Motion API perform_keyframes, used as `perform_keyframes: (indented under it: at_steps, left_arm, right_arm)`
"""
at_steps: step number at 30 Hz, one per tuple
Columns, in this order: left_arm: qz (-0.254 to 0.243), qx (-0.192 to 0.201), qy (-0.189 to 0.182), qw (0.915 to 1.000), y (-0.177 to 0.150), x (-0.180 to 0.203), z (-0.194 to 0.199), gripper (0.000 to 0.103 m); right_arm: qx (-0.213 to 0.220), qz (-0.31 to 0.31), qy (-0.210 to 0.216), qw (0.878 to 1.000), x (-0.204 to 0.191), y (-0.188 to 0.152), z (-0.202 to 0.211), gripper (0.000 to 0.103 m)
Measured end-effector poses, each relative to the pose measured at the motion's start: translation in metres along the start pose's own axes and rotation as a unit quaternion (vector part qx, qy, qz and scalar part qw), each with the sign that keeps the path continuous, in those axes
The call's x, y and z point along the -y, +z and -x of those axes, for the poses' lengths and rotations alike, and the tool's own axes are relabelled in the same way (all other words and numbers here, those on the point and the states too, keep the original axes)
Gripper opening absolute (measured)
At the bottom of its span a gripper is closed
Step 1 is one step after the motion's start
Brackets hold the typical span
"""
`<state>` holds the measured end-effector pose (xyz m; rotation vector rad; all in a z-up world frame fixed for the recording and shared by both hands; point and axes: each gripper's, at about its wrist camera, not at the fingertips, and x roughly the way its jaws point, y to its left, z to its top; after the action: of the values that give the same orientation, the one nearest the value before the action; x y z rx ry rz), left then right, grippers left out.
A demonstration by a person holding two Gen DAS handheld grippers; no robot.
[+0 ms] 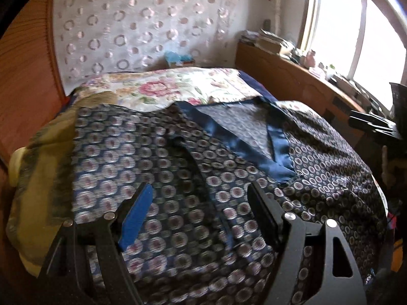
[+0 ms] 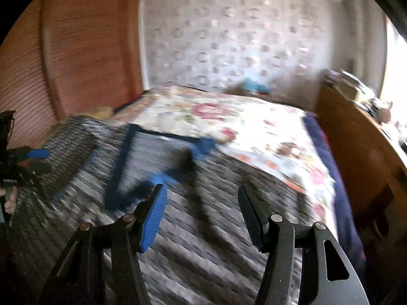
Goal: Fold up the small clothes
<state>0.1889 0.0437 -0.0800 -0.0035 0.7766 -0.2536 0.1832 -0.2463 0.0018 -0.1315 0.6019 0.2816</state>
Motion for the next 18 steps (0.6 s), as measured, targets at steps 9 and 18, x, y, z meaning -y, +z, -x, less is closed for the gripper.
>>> perform_keyframes:
  at_steps: [9,18]
  left_arm:
    - [-0.02,-0.047,0.001,0.9987,0.003,0.024,-0.038,0.077]
    - [-0.023,-0.074,0.021,0.9968,0.001,0.032,-0.059,0.077]
  right_arm:
    - [-0.065,-0.083,-0.073,0.992,0.06,-0.073,0.013,0.06]
    - [-0.105,-0.114,-0.058,0.986,0.064,-0.11,0.031,0.06]
